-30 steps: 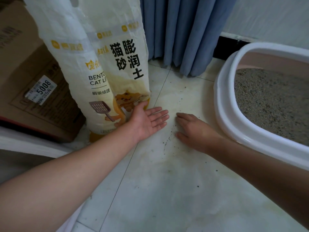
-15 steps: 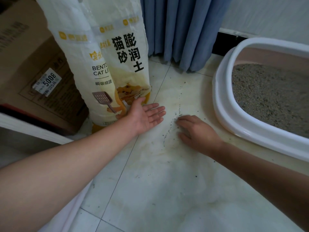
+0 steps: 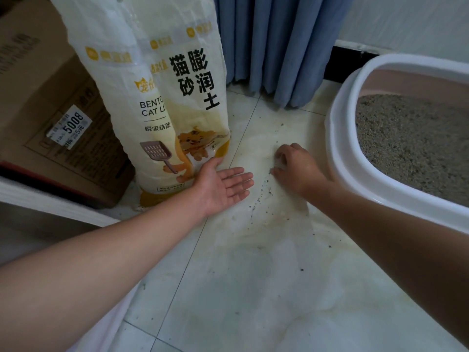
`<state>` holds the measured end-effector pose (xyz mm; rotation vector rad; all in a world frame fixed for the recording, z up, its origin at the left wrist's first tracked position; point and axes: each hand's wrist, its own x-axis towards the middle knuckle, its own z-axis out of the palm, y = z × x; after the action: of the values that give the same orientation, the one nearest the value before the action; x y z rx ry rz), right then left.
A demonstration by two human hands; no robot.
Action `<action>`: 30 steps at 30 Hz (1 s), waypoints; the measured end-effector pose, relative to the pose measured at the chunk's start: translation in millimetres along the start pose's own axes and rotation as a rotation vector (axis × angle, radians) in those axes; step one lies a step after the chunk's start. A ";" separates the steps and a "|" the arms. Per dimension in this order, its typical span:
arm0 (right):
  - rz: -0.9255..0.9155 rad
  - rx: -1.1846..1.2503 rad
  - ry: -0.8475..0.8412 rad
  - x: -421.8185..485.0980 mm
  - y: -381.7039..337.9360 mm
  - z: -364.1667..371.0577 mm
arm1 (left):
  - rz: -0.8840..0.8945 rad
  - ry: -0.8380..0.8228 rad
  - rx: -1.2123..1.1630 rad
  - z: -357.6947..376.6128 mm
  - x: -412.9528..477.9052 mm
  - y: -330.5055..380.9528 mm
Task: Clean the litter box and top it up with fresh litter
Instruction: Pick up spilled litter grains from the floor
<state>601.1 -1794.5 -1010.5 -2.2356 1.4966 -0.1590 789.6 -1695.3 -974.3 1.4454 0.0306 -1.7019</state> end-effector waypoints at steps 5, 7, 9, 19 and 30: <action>-0.009 0.015 0.011 14.8 2.6 -1.7 | -0.005 -0.003 -0.013 -3.2 2.8 2.3; -0.036 -0.017 -0.002 17.4 4.0 -1.5 | -0.004 -0.006 -0.015 -4.1 4.2 3.5; -0.059 -0.081 -0.018 20.0 4.3 -1.3 | -0.001 -0.006 -0.017 -4.2 4.7 4.1; -0.039 -0.013 -0.048 7.4 -8.9 -0.3 | -0.003 0.006 0.005 -1.9 2.6 1.4; -0.318 0.218 -0.064 -38.9 -82.3 -3.7 | -0.030 -0.022 0.023 20.6 0.6 -13.6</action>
<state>654.1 -1734.6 -966.9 -2.2599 1.0288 -0.3283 765.1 -1698.2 -974.9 1.4498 0.0212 -1.7473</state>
